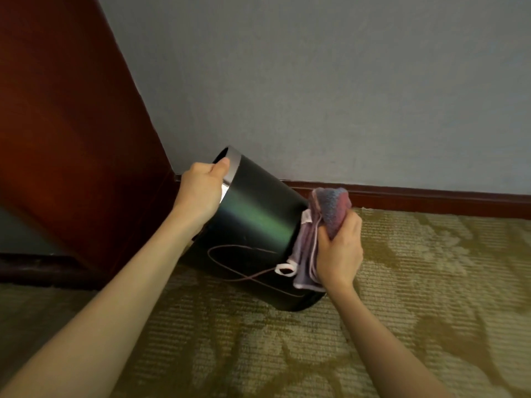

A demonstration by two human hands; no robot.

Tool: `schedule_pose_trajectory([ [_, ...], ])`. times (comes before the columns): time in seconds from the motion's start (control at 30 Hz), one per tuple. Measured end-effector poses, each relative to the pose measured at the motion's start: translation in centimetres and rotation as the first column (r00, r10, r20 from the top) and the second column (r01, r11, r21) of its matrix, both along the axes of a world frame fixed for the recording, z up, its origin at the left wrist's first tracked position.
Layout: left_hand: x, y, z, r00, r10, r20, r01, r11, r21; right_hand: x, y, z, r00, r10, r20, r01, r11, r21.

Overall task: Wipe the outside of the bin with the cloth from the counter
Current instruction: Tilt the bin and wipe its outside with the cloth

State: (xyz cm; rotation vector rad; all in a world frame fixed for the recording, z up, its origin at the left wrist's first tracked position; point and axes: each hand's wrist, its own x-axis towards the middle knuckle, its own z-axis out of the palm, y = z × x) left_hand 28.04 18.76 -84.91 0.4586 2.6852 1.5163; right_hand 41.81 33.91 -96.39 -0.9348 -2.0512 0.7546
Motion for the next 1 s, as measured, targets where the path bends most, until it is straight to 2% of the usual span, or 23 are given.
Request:
schedule_pose_trajectory([
  [0.1, 0.7, -0.1, 0.1, 0.997, -0.027, -0.067, 0.023, 0.998, -0.063, 0.6, 0.7, -0.2, 0.998, -0.042, 0.052, 0.044, 0.998, -0.034],
  [0.27, 1.6, -0.2, 0.0, 0.983, -0.065, -0.173, 0.042, 0.99, -0.137, -0.1, -1.0, 1.3, 0.993, -0.119, -0.005, 0.117, 0.985, -0.129],
  [0.53, 2.7, 0.0, -0.5, 0.957, -0.114, -0.266, 0.073, 0.985, -0.158, -3.4, -5.2, 6.5, 0.987, 0.08, -0.136, -0.085, 0.996, -0.034],
  [0.67, 3.0, -0.6, -0.6, 0.95, -0.15, -0.273, 0.109, 0.981, -0.16, -3.2, -5.1, 6.7, 0.966, 0.204, -0.161, -0.206, 0.978, 0.0],
  [0.77, 3.2, -1.3, -0.6, 0.942, -0.155, -0.297, 0.116, 0.983, -0.146, -3.3, -3.6, 6.1, 0.958, 0.232, -0.17, -0.237, 0.971, -0.011],
  [0.87, 3.5, -2.6, -1.0, 0.941, -0.17, -0.292, 0.137, 0.982, -0.13, -3.6, -1.4, 5.4, 0.975, 0.185, -0.122, -0.198, 0.974, -0.108],
  [1.0, 3.8, -4.6, -1.8, 0.941, -0.191, -0.281, 0.165, 0.98, -0.115, -3.9, 1.6, 4.3, 0.984, 0.18, 0.016, -0.171, 0.955, -0.241],
])
